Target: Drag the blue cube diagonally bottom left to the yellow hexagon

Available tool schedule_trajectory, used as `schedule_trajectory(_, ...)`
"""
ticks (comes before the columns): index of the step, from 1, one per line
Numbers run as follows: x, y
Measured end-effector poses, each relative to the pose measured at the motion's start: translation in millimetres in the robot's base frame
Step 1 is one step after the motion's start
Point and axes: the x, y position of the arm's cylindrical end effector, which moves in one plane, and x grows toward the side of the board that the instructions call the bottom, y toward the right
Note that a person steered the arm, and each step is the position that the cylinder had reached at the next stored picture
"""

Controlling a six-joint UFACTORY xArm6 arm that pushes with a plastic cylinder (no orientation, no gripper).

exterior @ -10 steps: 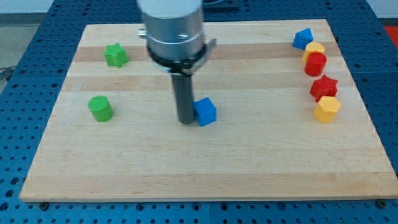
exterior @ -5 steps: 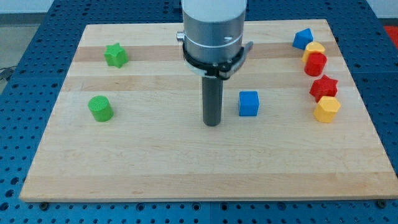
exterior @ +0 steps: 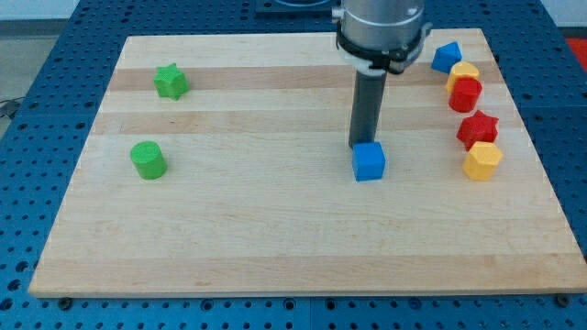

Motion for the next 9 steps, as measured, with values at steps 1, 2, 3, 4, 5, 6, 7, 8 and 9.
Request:
schedule_trajectory(1, 9, 7)
schedule_trajectory(2, 8, -14)
schedule_trajectory(3, 21, -17)
schedule_trajectory(4, 27, -14)
schedule_trajectory(5, 28, 16)
schedule_trajectory(6, 31, 46)
schedule_trajectory(7, 31, 62)
schedule_trajectory(8, 12, 44)
schedule_trajectory(9, 2, 10)
